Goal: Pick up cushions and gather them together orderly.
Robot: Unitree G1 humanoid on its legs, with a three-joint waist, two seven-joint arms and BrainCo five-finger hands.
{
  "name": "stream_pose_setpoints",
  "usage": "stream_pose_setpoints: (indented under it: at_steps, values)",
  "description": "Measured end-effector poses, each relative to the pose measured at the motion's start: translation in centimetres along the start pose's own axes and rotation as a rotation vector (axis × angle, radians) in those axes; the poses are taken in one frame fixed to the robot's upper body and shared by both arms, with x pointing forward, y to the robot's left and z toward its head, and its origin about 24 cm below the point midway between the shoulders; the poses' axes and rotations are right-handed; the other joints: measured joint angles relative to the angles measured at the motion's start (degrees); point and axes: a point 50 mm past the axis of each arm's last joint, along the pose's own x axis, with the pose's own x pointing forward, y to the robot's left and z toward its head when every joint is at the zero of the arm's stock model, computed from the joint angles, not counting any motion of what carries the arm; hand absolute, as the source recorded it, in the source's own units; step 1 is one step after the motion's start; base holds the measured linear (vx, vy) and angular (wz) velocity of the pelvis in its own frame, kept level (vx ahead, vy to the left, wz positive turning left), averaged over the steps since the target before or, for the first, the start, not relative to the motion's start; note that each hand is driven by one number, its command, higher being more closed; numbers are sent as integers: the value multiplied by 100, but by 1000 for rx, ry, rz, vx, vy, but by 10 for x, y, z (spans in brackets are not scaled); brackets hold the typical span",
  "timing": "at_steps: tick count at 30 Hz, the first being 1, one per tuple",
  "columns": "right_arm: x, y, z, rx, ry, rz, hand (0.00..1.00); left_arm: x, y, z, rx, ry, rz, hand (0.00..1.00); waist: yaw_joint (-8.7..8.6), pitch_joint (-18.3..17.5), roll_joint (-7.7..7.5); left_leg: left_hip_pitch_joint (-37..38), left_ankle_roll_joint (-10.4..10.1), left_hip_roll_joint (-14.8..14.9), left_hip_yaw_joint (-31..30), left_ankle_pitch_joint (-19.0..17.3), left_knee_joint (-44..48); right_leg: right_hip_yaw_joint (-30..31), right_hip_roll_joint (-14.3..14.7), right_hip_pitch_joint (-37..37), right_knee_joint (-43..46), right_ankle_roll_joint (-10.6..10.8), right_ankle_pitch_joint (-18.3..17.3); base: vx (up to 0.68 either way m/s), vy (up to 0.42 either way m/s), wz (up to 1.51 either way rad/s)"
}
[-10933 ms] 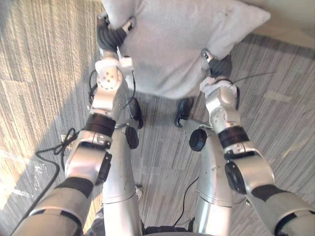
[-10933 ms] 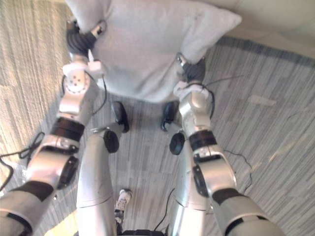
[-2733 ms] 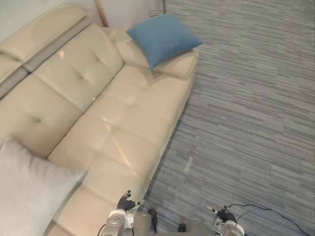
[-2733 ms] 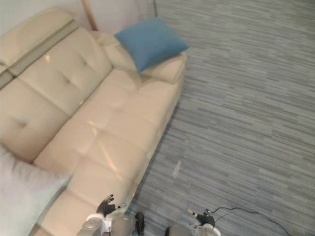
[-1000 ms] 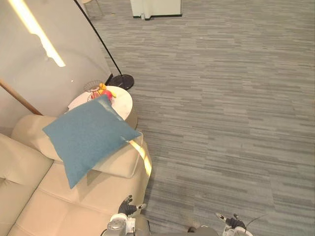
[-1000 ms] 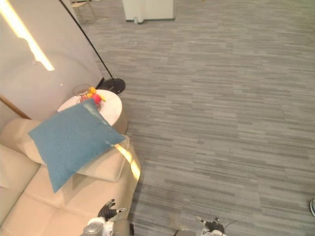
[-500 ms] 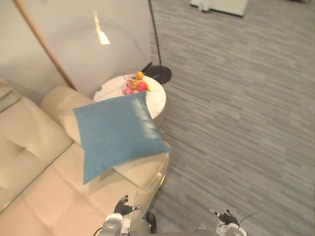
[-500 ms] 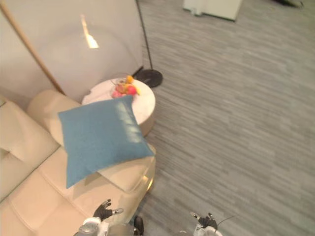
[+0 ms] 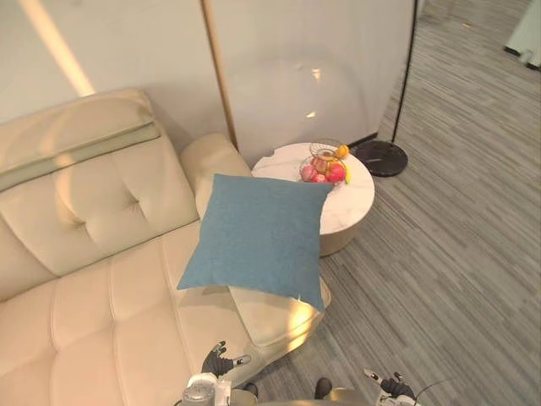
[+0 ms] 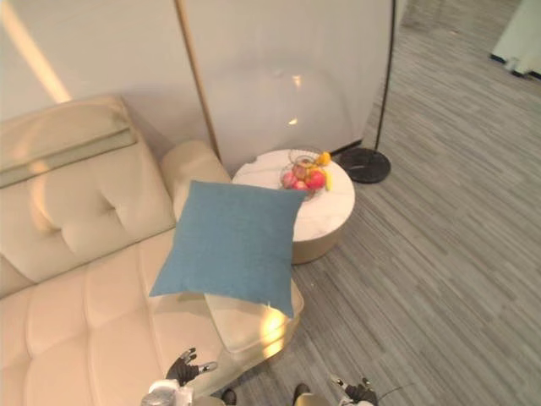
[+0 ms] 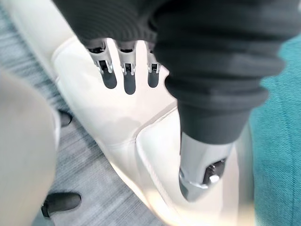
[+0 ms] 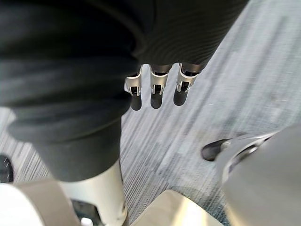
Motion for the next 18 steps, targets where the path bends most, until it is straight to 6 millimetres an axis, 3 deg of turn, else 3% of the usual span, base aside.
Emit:
stream_pose_setpoints:
  at_steps: [5,10,13,18]
  values:
    - [0,2,1,17,2,0,0,0,3,1,15,-2,4,0,-19,-19,-85,-113,72,-49,615,341,-221,-448,-151,188,-192,2,4,42,8,48]
    - [2,6,9,48,-21,9,0,1,16,3,66,-8,22,0,-54,-79,-190,-164,116,-137,817,727,-521,-785,-229,205,-253,12,13,-12,20,41]
    - [4,5,31,82,-103,13,0,0,29,2,72,-4,53,0,-77,-87,-185,-30,148,-135,833,954,-878,-881,-225,254,-256,9,16,-88,-5,20]
    - [0,-18,104,112,-386,-11,0,-6,75,22,-28,-106,195,0,-77,-121,-185,77,260,-120,1066,1007,-1206,-850,-178,270,-385,98,62,-97,32,2]
